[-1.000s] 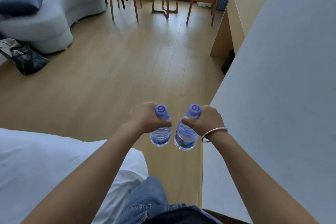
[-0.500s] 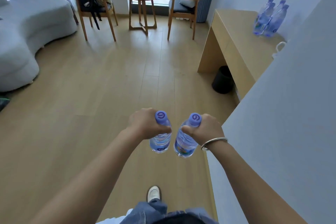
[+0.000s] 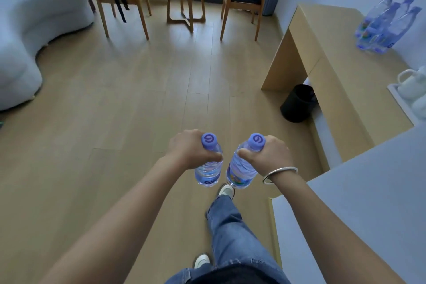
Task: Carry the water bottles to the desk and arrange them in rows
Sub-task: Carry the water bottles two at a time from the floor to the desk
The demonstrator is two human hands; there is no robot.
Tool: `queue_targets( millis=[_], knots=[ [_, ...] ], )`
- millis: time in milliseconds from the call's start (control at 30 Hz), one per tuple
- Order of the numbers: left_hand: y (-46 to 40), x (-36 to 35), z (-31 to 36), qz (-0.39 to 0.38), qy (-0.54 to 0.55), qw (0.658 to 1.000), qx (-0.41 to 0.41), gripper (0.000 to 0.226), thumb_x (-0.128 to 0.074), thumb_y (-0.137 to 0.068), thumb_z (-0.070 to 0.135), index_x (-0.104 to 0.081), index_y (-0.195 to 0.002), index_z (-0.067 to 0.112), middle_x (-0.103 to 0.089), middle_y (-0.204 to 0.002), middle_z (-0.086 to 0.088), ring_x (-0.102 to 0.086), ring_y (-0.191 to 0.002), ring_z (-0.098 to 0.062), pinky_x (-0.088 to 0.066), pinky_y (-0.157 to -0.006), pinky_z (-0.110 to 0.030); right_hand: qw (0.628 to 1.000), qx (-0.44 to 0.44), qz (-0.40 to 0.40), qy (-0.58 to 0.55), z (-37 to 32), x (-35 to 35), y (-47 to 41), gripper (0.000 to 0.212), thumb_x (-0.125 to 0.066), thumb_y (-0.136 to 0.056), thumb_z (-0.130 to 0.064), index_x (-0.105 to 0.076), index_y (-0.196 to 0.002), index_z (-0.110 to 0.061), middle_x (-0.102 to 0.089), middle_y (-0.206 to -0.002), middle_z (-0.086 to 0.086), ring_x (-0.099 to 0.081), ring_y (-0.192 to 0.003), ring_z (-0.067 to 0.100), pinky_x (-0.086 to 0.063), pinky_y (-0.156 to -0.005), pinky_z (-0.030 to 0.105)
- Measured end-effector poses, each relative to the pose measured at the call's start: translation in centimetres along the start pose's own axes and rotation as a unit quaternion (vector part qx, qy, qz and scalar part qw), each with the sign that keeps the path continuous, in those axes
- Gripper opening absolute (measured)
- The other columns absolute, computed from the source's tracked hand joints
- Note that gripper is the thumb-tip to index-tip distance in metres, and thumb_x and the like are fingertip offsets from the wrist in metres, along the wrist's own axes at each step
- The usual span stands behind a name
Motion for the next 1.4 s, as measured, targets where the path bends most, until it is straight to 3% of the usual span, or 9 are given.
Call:
queue_targets(
  millis=[367,533,633,800,967,1133,1400],
  knots=[
    [-17.4,5.1,-1.7,-0.007,-0.04,0.999,0.023,0.037,-0.069,-0.059,0.053,-0.052,-0.059,0.021,-0.058,-0.062,0.006,-0.052,-0.061,-0.017,-0.028,-0.046,-0.023,0.999,-0.005,-0.013,-0.046,-2.9,-3.0,-18.9,0.048,-0.068,-0.069,-0.037,-0.031,-0.045,-0.02,-0.036,-0.054,-0.002,-0.036,-0.054,0.019,-0.023,-0.046,0.027],
    [-24.4,7.9,-0.4,0.006,-0.056,0.998,0.008,0.037,-0.068,-0.061,0.052,-0.049,-0.058,0.021,-0.057,-0.063,0.005,-0.053,-0.064,-0.019,-0.028,-0.047,-0.023,0.998,-0.002,-0.014,-0.059,-3.3,-1.9,-26.0,0.045,-0.068,-0.07,-0.038,-0.033,-0.047,-0.022,-0.038,-0.058,-0.002,-0.042,-0.063,0.022,-0.032,-0.057,0.029],
    [-27.8,8.9,1.1,0.008,-0.048,0.999,0.003,0.039,-0.069,-0.06,0.051,-0.046,-0.056,0.021,-0.055,-0.061,0.006,-0.052,-0.063,-0.019,-0.028,-0.047,-0.023,0.998,-0.01,-0.006,-0.061,-2.6,-0.8,-29.2,0.046,-0.069,-0.068,-0.039,-0.032,-0.046,-0.022,-0.038,-0.057,-0.001,-0.041,-0.062,0.022,-0.031,-0.056,0.029],
    [-34.4,9.4,5.0,0.002,-0.048,0.998,-0.042,0.039,-0.07,-0.061,0.052,-0.045,-0.055,0.023,-0.053,-0.058,0.009,-0.05,-0.06,-0.016,-0.027,-0.047,-0.023,0.997,-0.036,0.034,-0.064,0.2,2.0,-34.5,0.048,-0.069,-0.068,-0.039,-0.03,-0.046,-0.02,-0.037,-0.056,0.0,-0.04,-0.058,0.022,-0.023,-0.046,0.027],
    [-42.2,7.9,9.5,-0.035,-0.05,0.994,-0.09,0.041,-0.071,-0.058,0.054,-0.048,-0.056,0.02,-0.055,-0.058,0.006,-0.05,-0.057,-0.017,-0.03,-0.045,-0.023,0.991,-0.092,0.063,-0.07,4.4,4.3,-39.3,0.047,-0.069,-0.066,-0.04,-0.031,-0.046,-0.02,-0.038,-0.057,0.001,-0.042,-0.06,0.024,-0.03,-0.055,0.029],
    [-51.1,5.4,15.3,-0.076,-0.073,0.982,-0.157,0.043,-0.069,-0.056,0.055,-0.048,-0.056,0.018,-0.052,-0.055,0.006,-0.046,-0.051,-0.013,-0.03,-0.043,-0.022,0.973,-0.18,0.11,-0.091,10.3,7.1,-44.8,0.046,-0.072,-0.062,-0.043,-0.036,-0.05,-0.017,-0.04,-0.059,0.0,-0.043,-0.057,0.02,-0.03,-0.048,0.028],
    [-63.5,4.8,27.1,-0.121,-0.084,0.946,-0.291,0.044,-0.069,-0.054,0.049,-0.036,-0.047,0.02,-0.04,-0.045,0.008,-0.035,-0.043,-0.01,-0.026,-0.043,-0.021,0.926,-0.287,0.22,-0.103,17.4,14.1,-51.5,0.05,-0.07,-0.064,-0.033,-0.026,-0.046,-0.018,-0.025,-0.046,-0.007,-0.022,-0.045,0.013,-0.023,-0.043,0.025]
  ],
)
Point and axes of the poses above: each hand's wrist, its own y-axis away from the middle knuckle, its own x-axis out of the back of the hand, z = x × y, the point moved 9 cm from there along -y, towards the middle knuckle
